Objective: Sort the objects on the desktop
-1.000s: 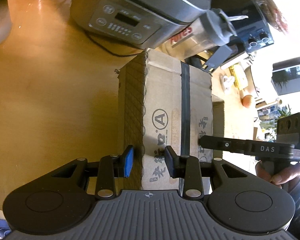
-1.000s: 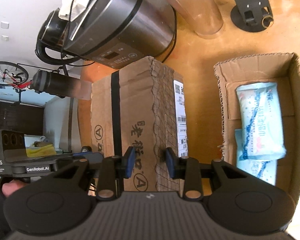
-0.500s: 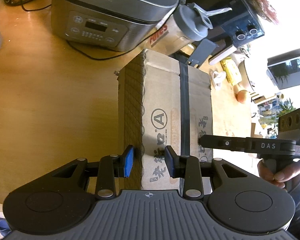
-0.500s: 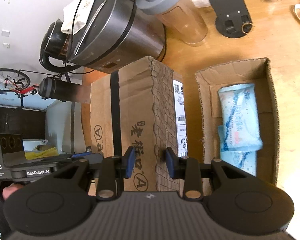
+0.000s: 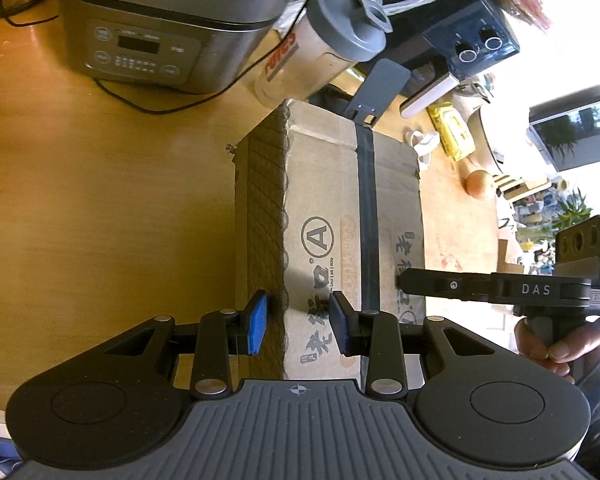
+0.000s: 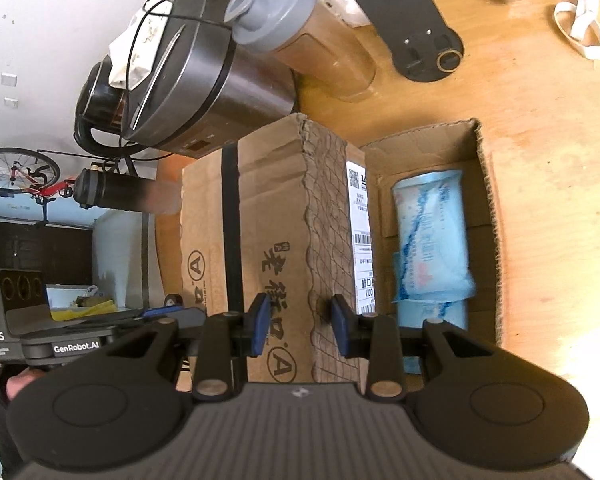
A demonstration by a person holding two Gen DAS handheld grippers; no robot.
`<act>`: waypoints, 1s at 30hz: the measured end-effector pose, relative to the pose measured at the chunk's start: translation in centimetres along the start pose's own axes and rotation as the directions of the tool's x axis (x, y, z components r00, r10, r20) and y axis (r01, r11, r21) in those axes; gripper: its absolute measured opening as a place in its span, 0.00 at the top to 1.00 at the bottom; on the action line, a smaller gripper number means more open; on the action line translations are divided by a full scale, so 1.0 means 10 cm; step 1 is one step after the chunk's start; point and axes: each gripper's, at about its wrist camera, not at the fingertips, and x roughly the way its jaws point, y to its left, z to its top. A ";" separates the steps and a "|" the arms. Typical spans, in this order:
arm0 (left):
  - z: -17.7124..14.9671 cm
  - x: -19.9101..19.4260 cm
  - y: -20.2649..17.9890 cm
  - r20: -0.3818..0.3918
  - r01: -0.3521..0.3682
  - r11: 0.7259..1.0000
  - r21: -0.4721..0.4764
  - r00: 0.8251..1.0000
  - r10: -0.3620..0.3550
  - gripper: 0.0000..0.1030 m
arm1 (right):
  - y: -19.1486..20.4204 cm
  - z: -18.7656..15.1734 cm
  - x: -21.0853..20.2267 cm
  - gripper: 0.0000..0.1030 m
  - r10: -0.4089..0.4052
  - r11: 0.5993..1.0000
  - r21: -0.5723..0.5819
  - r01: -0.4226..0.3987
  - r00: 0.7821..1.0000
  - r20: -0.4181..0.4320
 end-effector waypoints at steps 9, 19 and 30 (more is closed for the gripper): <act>0.04 0.18 -0.23 -0.003 0.001 1.000 0.005 1.000 -0.001 0.69 | -0.21 0.07 -0.18 0.65 -0.013 1.000 -0.009 0.013 1.000 0.010; 0.05 0.37 -0.48 -0.009 0.001 1.000 0.015 1.000 -0.001 0.69 | -0.47 0.13 -0.33 0.65 -0.016 1.000 0.001 0.016 1.000 0.011; 0.06 0.50 -0.64 -0.013 0.006 1.000 0.017 1.000 -0.006 0.69 | -0.67 0.16 -0.45 0.65 -0.014 1.000 0.015 0.014 1.000 0.015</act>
